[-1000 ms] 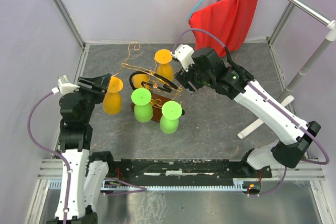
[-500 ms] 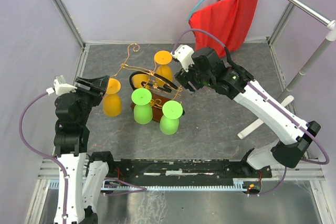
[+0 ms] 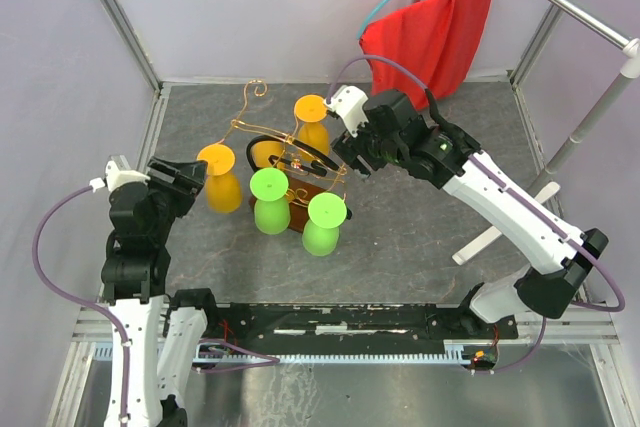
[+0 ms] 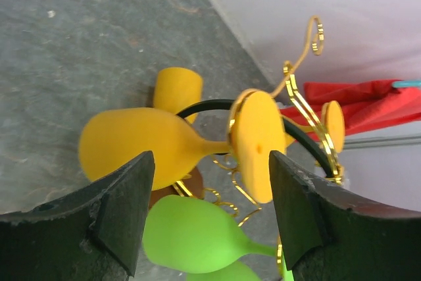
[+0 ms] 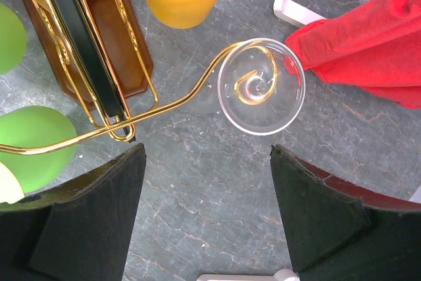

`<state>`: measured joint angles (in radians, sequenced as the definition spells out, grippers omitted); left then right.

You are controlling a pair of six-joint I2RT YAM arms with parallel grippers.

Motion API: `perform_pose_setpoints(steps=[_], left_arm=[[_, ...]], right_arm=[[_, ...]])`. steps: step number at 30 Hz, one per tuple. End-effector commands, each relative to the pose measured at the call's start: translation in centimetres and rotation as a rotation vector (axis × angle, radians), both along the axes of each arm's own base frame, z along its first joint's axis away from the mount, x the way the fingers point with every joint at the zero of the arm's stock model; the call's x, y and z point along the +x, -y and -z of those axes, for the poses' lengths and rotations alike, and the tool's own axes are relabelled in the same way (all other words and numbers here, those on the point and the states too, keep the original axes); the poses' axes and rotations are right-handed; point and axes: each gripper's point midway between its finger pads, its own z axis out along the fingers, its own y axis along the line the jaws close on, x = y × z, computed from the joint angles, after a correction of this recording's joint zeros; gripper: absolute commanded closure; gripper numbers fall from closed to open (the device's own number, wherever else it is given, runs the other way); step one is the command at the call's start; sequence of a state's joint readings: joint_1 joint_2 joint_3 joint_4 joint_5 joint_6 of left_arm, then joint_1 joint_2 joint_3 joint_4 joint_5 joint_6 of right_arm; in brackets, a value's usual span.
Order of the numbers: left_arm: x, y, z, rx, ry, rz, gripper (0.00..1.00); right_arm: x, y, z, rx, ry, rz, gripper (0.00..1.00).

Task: Place the wine glass upside down on the wine glass rack
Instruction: Turn the wine glass upside down at the wine rack.

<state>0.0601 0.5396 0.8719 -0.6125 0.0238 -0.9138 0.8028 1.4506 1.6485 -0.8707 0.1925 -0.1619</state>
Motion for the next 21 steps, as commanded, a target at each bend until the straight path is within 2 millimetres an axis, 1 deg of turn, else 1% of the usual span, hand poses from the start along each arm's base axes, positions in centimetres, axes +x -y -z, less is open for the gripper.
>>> perform_pose_setpoints(steps=[1, 3, 5, 8, 14, 16, 17, 21], left_arm=[[-1.1, -2.2, 1.0, 0.106, -0.054, -0.085, 0.23], [-1.0, -2.7, 1.7, 0.120, -0.075, -0.111, 0.23], [-0.6, -2.9, 1.4, 0.130, -0.068, -0.117, 0.23], [0.5, -3.1, -0.3, 0.169, -0.033, -0.107, 0.23], [2.1, -4.4, -5.6, 0.318, 0.039, -0.120, 0.23], [2.6, -4.8, -7.0, 0.357, 0.061, -0.131, 0.22], [3.0, -5.0, -7.5, 0.376, 0.072, -0.134, 0.22], [5.6, -4.7, -8.4, 0.389, 0.104, -0.107, 0.22]], right_arm=[[0.6, -0.7, -2.8, 0.071, 0.052, 0.001, 0.16], [0.6, -1.0, -3.3, 0.088, 0.051, 0.003, 0.16], [0.7, -1.2, -3.6, 0.099, 0.047, 0.005, 0.16], [0.9, -1.3, -4.4, 0.109, 0.049, 0.021, 0.17], [1.5, -1.3, -5.7, 0.120, 0.079, 0.039, 0.17], [1.8, -1.6, -6.0, 0.121, 0.082, 0.042, 0.17], [1.9, -1.7, -6.2, 0.124, 0.083, 0.043, 0.16], [2.4, -2.6, -6.8, 0.118, 0.056, 0.035, 0.16]])
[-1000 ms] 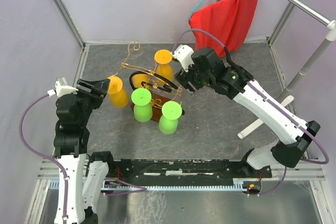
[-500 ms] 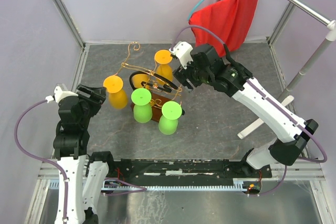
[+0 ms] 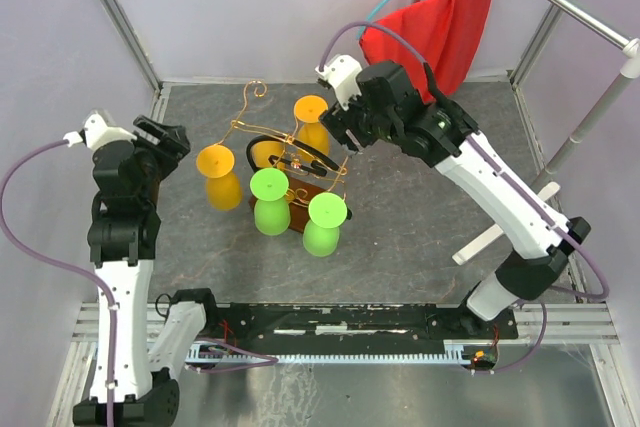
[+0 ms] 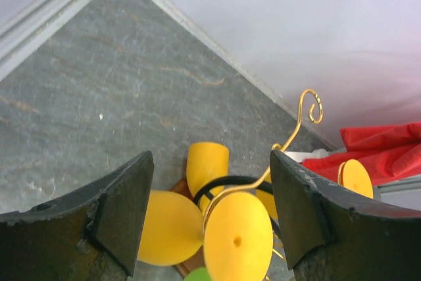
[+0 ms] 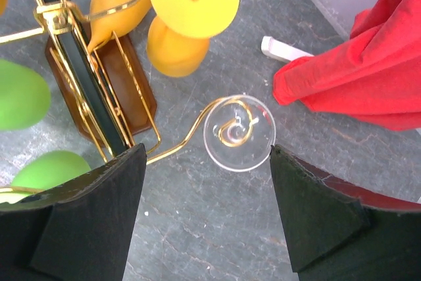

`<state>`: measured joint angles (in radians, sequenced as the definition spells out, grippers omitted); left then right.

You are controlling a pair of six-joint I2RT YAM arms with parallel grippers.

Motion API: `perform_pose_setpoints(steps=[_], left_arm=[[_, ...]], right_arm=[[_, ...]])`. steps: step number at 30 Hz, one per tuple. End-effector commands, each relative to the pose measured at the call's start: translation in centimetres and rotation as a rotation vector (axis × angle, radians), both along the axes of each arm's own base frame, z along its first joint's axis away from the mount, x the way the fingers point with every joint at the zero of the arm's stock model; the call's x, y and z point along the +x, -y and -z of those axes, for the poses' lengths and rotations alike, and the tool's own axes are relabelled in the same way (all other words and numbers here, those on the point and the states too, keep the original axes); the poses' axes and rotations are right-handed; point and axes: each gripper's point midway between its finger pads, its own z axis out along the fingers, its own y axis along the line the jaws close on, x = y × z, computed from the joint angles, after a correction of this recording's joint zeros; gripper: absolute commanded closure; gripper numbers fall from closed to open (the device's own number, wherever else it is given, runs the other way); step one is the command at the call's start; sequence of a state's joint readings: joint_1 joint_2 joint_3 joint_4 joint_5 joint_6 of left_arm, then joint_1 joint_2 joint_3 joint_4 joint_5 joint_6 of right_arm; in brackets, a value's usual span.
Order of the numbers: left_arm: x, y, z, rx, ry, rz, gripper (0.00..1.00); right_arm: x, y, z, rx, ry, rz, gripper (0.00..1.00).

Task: Place the wine glass upside down on the wine glass rack
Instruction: Turn the wine glass upside down at the wine rack.

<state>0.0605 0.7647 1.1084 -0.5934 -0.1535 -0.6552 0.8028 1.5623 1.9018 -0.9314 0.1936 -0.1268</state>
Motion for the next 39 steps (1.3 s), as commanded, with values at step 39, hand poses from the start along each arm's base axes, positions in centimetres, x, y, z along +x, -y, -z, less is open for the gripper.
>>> perform_pose_setpoints(steps=[39], left_arm=[[25.3, 3.3, 9.5, 0.176, 0.139, 0.878, 0.21]], right_arm=[[7.5, 0.7, 0.0, 0.020, -0.021, 0.092, 0.14]])
